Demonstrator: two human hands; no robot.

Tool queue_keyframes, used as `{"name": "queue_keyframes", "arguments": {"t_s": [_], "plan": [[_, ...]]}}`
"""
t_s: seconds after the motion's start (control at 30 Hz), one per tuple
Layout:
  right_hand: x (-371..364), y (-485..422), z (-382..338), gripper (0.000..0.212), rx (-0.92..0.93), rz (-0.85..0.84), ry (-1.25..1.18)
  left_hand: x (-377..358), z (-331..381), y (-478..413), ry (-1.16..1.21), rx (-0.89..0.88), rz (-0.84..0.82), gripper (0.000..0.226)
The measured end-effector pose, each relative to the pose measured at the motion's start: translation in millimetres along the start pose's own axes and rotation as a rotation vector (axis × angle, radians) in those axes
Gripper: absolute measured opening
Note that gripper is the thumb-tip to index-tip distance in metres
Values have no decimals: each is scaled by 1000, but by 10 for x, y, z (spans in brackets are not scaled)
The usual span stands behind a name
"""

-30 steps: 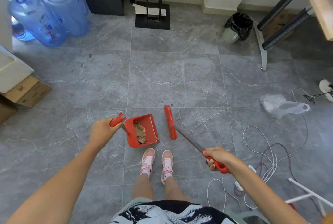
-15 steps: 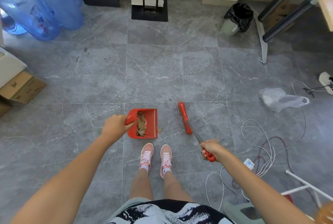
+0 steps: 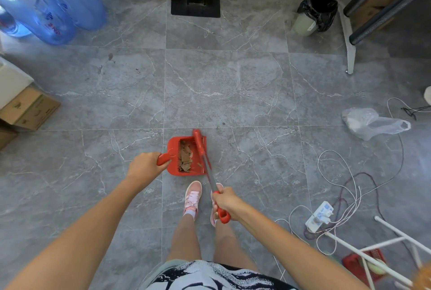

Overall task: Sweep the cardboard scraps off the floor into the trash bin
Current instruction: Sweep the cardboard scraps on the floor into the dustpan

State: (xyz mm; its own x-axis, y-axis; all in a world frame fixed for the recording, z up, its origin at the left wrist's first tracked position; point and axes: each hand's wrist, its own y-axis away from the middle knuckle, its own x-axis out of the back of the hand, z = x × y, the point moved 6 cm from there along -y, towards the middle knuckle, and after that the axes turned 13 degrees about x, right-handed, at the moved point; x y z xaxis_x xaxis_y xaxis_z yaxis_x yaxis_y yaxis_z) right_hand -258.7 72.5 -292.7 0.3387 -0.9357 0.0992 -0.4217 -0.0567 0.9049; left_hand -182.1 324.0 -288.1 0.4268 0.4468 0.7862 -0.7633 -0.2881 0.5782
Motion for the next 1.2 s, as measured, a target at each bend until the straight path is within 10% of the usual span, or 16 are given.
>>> {"name": "queue_keyframes", "arguments": {"t_s": [1.2], "plan": [[1342, 712, -122, 13, 58, 136, -95, 562, 38, 316, 513, 58, 120, 50]]}}
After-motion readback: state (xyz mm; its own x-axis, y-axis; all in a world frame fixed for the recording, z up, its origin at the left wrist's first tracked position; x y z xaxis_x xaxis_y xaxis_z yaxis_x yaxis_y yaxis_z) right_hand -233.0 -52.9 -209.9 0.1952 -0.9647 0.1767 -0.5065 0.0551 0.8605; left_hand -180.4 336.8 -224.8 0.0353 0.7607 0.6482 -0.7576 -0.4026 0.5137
